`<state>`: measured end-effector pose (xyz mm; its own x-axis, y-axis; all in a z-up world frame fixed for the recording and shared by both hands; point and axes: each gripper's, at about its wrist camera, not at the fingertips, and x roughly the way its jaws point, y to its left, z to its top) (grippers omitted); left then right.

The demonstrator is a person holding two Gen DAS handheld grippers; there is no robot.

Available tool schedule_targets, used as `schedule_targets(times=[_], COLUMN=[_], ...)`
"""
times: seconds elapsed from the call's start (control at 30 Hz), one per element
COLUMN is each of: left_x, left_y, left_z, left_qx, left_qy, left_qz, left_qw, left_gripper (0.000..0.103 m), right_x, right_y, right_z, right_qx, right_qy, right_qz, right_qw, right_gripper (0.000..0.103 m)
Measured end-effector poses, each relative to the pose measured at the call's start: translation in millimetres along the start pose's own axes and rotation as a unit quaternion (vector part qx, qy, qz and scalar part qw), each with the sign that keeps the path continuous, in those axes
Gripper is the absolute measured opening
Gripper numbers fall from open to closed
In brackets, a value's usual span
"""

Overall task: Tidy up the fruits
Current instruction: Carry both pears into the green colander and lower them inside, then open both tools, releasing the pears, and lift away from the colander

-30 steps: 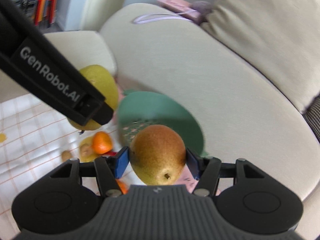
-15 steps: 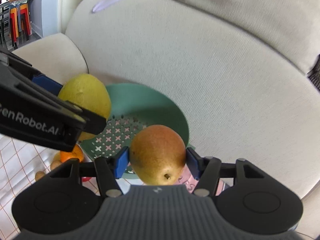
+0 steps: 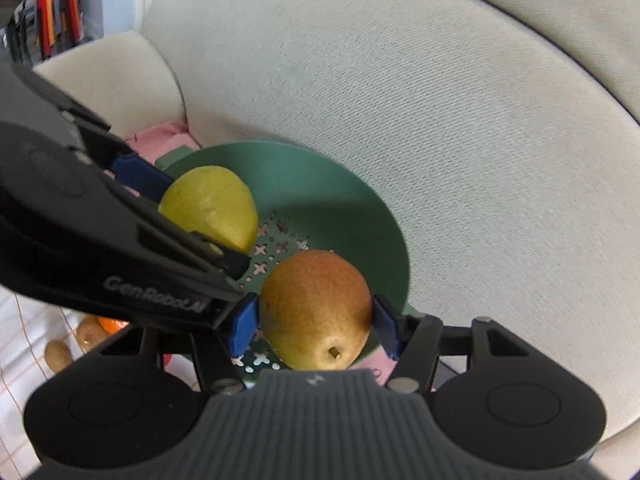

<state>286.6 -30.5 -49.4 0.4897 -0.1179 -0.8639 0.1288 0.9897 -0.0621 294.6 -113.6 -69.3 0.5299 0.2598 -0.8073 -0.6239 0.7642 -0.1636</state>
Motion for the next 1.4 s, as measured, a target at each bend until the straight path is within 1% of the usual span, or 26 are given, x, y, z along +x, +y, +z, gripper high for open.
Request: schedule_targets(times=[0.17,0.3,0.47,0.53,0.67,0.83,1.07,1.13,1.17,1.23,1.33,1.4], left_x=[16,23,34,35,40,37,36,29,26,21,11,3], left_y=[2,4,6,5,4,7,8,7,7,7,7,6], left_z=[3,4,5,5,4,5,6,5,5,6,7,6], left_qx=[-0.004,-0.002,0.001,0.010,0.018,0.013,0.011,0.011,0.012,0.009,0.005,0.005], left_qy=[0.011,0.015,0.032,0.030,0.037,0.037,0.029,0.011,0.005,0.000,-0.013,-0.025], left_qz=[0.003,0.007,0.004,0.000,0.007,0.006,0.006,0.014,0.012,0.008,0.003,-0.004], left_qw=[0.9999,0.9999,0.9995,0.9995,0.9991,0.9992,0.9995,0.9998,0.9998,0.9999,0.9999,0.9997], left_gripper=[0.075,0.075,0.075,0.075,0.075,0.075,0.076,0.078,0.082,0.082,0.082,0.082], right_x=[13,21,33,37,41,42,51,52,53,55,51,47], right_y=[6,6,0,-1,2,3,5,4,3,-2,-3,-3], right_z=[-2,-3,-4,-4,-5,-6,1,1,2,6,9,10], right_qx=[-0.029,-0.036,-0.014,-0.008,-0.005,-0.004,-0.002,0.003,0.010,0.028,0.026,0.024], right_qy=[0.011,0.015,0.033,0.041,0.049,0.053,0.065,0.070,0.073,0.073,0.068,0.063], right_qz=[-0.006,-0.009,0.009,0.016,0.027,0.026,0.027,0.028,0.027,0.025,0.016,0.006], right_qw=[1.000,0.999,0.999,0.999,0.998,0.998,0.998,0.997,0.997,0.997,0.997,0.998], right_gripper=[0.058,0.058,0.058,0.058,0.058,0.058,0.058,0.059,0.059,0.059,0.060,0.064])
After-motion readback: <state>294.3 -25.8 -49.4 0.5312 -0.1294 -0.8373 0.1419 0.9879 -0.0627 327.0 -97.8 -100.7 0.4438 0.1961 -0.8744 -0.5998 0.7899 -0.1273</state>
